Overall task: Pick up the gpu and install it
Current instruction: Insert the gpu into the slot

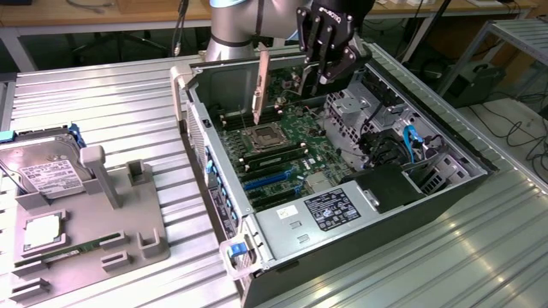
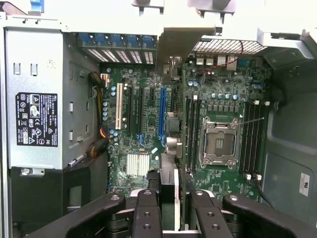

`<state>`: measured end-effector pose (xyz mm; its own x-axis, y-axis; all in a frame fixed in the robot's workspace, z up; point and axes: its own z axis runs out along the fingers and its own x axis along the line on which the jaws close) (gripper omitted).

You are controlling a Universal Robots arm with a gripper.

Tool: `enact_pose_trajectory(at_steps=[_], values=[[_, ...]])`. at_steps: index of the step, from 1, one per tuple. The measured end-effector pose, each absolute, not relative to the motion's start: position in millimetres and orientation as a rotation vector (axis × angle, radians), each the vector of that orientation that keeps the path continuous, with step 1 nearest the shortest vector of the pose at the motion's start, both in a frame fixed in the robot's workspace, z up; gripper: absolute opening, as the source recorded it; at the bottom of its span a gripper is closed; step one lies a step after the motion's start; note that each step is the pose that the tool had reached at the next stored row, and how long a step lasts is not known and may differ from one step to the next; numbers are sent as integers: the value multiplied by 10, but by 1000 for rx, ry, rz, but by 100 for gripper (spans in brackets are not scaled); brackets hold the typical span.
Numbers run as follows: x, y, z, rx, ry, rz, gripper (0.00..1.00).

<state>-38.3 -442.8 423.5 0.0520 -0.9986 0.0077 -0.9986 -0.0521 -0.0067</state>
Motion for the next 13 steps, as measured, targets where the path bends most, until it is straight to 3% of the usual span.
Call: enact_pose_trajectory(at_steps=[13], values=[[-383,-4428,4201,2278,-2163,16,28]])
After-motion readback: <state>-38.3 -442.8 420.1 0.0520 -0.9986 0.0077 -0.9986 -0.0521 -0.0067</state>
